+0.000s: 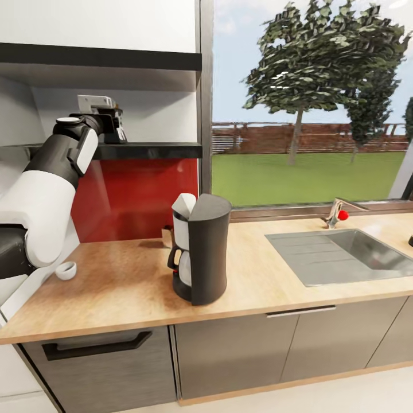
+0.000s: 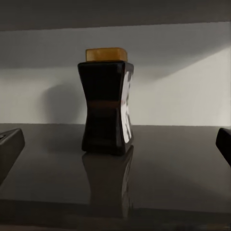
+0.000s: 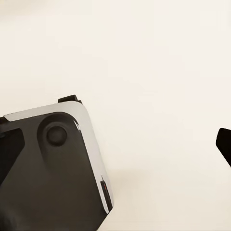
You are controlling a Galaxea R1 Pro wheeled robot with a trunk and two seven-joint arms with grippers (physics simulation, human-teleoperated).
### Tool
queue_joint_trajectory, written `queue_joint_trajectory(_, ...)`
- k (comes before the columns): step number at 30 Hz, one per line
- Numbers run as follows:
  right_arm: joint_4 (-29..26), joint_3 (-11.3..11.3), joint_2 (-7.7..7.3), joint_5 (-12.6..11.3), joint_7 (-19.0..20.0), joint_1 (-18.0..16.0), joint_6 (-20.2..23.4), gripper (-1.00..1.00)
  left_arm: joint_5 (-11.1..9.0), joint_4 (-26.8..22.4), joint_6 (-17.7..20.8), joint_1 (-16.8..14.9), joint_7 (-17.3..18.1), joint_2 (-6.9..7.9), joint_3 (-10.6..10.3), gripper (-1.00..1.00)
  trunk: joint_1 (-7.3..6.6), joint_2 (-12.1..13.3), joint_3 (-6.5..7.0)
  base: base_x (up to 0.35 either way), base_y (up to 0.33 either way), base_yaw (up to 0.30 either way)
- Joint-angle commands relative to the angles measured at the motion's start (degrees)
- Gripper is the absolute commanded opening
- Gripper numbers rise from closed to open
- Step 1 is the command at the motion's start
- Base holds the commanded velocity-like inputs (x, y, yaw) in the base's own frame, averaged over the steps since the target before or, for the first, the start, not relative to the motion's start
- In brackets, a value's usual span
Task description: Set up a coffee station on the kitchen countertop: keep the coffee maker on the countertop, move the bottle of coffee from the kitchen shelf to the counter next to the coffee maker, place a paper coffee filter on top of the coffee maker, put the saucer next to the coffee maker with the coffee cup on the saucer, and place the electric kettle next to the coffee maker.
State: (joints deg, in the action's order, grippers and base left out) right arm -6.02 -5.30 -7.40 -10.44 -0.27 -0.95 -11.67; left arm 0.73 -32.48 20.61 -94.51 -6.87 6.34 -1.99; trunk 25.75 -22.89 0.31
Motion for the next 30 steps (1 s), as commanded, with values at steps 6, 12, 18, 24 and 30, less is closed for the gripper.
queue_joint_trajectory(6, 0.0, -0.4, 0.02, 0.0, 0.1, 0.0, -0.2, 1.00, 0.0, 0.0, 0.3, 0.0, -0.2, 0.27, -0.2, 1.00, 0.03, 0.0, -0.02, 0.232, 0.000, 0.000)
queue_joint_trajectory(12, 0.0, -0.4, 0.07, 0.0, 0.1, 0.0, -0.2, 1.00, 0.0, 0.0, 0.3, 0.0, -0.2, 0.54, -0.2, 1.00, 0.03, 0.0, -0.02, 0.100, 0.000, 0.000)
queue_joint_trajectory(18, 0.0, -0.4, 0.07, 0.0, 0.1, 0.0, -0.2, 1.00, -0.1, 0.0, 0.4, 0.0, -0.1, 0.91, -0.2, 1.00, 0.03, 0.0, -0.02, 0.022, 0.003, 0.000)
queue_joint_trajectory(24, 0.0, -0.4, 0.07, 0.0, 0.1, 0.0, -0.2, 1.00, -0.1, -0.2, 0.4, 0.0, -0.1, 1.02, -0.2, 1.00, 0.03, 0.0, -0.02, 0.118, 0.094, 0.000)
queue_joint_trajectory(30, 0.0, -0.4, 0.03, 0.0, 0.1, 0.0, -0.2, 1.00, -0.1, -0.2, 0.4, 0.0, 0.0, 1.04, -0.2, 1.00, 0.03, 0.0, -0.02, 0.021, 0.018, 0.000)
